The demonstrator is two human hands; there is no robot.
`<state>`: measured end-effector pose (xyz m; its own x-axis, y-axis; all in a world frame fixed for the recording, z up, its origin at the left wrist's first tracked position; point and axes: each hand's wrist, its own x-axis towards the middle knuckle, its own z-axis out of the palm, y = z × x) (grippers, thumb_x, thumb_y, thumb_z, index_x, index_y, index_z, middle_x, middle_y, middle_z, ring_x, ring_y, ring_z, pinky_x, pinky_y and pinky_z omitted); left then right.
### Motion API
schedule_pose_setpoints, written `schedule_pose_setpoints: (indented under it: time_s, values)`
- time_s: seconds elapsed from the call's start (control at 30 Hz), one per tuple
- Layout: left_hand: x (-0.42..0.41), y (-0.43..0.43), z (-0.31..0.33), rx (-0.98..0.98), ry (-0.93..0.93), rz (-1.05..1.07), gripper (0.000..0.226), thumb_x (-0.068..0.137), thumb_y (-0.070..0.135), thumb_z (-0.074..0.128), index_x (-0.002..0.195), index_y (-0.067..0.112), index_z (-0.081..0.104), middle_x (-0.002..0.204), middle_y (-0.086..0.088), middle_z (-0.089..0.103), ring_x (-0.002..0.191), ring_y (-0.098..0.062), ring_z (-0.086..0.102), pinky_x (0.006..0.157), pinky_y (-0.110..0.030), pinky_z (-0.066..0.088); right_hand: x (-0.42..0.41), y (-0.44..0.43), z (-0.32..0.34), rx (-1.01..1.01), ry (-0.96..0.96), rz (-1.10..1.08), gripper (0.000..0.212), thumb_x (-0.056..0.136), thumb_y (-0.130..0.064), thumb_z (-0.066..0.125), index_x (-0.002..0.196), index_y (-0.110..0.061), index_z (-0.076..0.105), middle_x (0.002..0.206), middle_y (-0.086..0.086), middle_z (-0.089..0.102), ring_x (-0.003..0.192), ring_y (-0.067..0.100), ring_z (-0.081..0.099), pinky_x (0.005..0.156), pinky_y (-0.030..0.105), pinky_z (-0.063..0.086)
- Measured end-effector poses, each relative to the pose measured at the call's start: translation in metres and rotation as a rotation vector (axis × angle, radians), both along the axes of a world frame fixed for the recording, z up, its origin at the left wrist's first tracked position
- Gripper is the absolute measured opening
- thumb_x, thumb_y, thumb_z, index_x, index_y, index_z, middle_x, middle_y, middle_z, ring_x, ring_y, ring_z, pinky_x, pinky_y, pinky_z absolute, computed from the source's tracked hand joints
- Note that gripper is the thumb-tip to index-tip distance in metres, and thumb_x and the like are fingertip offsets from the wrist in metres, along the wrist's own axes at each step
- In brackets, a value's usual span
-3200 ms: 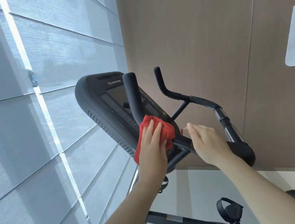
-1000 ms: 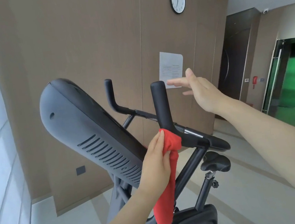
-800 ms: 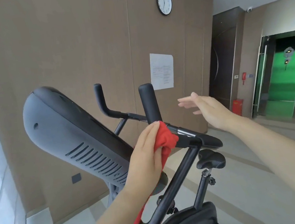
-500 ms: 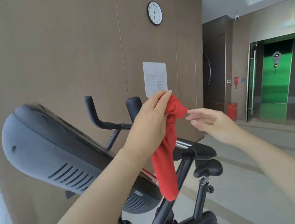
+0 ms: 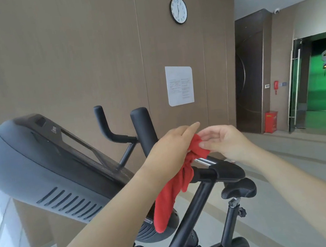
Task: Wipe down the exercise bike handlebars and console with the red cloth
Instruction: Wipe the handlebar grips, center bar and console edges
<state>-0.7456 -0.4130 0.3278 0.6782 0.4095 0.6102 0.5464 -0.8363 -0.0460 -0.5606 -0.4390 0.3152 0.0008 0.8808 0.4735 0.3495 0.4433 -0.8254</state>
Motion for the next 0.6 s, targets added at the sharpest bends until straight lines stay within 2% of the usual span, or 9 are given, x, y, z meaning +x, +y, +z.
schedule_pose_setpoints:
  time_s: [0.1, 0.2, 0.3, 0.4, 0.43, 0.5, 0.57, 0.6]
  values:
    - [-0.004, 0.001, 0.002, 0.085, 0.091, 0.090, 0.062, 0.086, 0.029, 0.063, 0.142, 0.025, 0.035, 0.143, 0.003, 0.039, 0.133, -0.017, 0.034, 0.099, -0.037, 0.042, 0.014, 0.013, -0.013, -0.046, -0.127, -0.038, 0.015, 0.078, -0.004, 0.071, 0.087, -0.017, 0.069, 0.082, 0.001, 0.071, 0.072, 0.011, 0.067, 0.067, 0.019, 0.051]
    - [-0.020, 0.004, 0.022, 0.327, 0.021, 0.109, 0.048, 0.076, 0.030, 0.075, 0.120, 0.018, 0.061, 0.120, -0.006, 0.061, 0.114, -0.026, 0.056, 0.097, -0.044, 0.043, 0.021, 0.018, -0.020, -0.031, -0.266, -0.029, 0.018, 0.082, -0.008, 0.067, 0.088, -0.024, 0.071, 0.086, -0.008, 0.072, 0.078, 0.007, 0.068, 0.069, 0.013, 0.047]
    - [-0.039, 0.011, 0.047, 0.429, -0.116, 0.220, 0.036, 0.085, 0.036, 0.062, 0.115, 0.015, 0.063, 0.116, -0.007, 0.062, 0.109, -0.029, 0.058, 0.099, -0.049, 0.041, 0.021, 0.018, -0.024, 0.004, -0.376, -0.010, 0.027, 0.085, -0.003, 0.061, 0.096, -0.026, 0.072, 0.108, -0.015, 0.066, 0.095, 0.001, 0.064, 0.081, 0.020, 0.051]
    - [-0.050, 0.012, 0.067, 0.321, -0.206, 0.301, 0.038, 0.094, 0.041, 0.046, 0.121, 0.018, 0.058, 0.123, -0.003, 0.056, 0.115, -0.024, 0.051, 0.088, -0.041, 0.046, 0.010, 0.014, -0.024, -0.026, -0.283, 0.048, 0.036, 0.087, 0.000, 0.053, 0.110, -0.025, 0.067, 0.122, -0.015, 0.059, 0.109, -0.003, 0.057, 0.095, 0.024, 0.047]
    - [-0.051, 0.014, 0.067, 0.273, -0.201, 0.310, 0.039, 0.094, 0.041, 0.043, 0.123, 0.019, 0.057, 0.125, -0.002, 0.055, 0.116, -0.022, 0.050, 0.084, -0.038, 0.047, 0.004, 0.011, -0.024, -0.044, -0.222, 0.068, 0.035, 0.089, -0.006, 0.054, 0.115, -0.028, 0.063, 0.121, -0.017, 0.060, 0.110, -0.004, 0.056, 0.098, 0.026, 0.045]
    - [-0.050, 0.022, 0.060, 0.221, -0.185, 0.282, 0.036, 0.095, 0.039, 0.042, 0.120, 0.018, 0.057, 0.117, -0.002, 0.056, 0.107, -0.022, 0.053, 0.077, -0.037, 0.049, -0.008, 0.005, -0.026, -0.034, -0.184, 0.075, 0.039, 0.085, -0.031, 0.061, 0.123, -0.036, 0.055, 0.122, -0.021, 0.059, 0.114, -0.006, 0.052, 0.102, 0.026, 0.041]
    - [-0.050, 0.028, 0.048, 0.212, -0.235, 0.184, 0.029, 0.096, 0.030, 0.043, 0.111, 0.014, 0.062, 0.098, -0.005, 0.056, 0.086, -0.025, 0.057, 0.069, -0.034, 0.047, -0.021, 0.001, -0.031, -0.018, -0.261, 0.043, 0.065, 0.070, -0.056, 0.065, 0.131, -0.039, 0.047, 0.128, -0.022, 0.053, 0.117, -0.007, 0.049, 0.102, 0.024, 0.039]
    - [-0.050, 0.030, 0.044, 0.220, -0.267, 0.148, 0.028, 0.096, 0.028, 0.043, 0.108, 0.013, 0.063, 0.091, -0.006, 0.054, 0.078, -0.027, 0.057, 0.066, -0.033, 0.046, -0.028, 0.000, -0.035, -0.012, -0.318, 0.021, 0.076, 0.065, -0.062, 0.066, 0.134, -0.039, 0.042, 0.130, -0.023, 0.049, 0.118, -0.007, 0.048, 0.100, 0.022, 0.039]
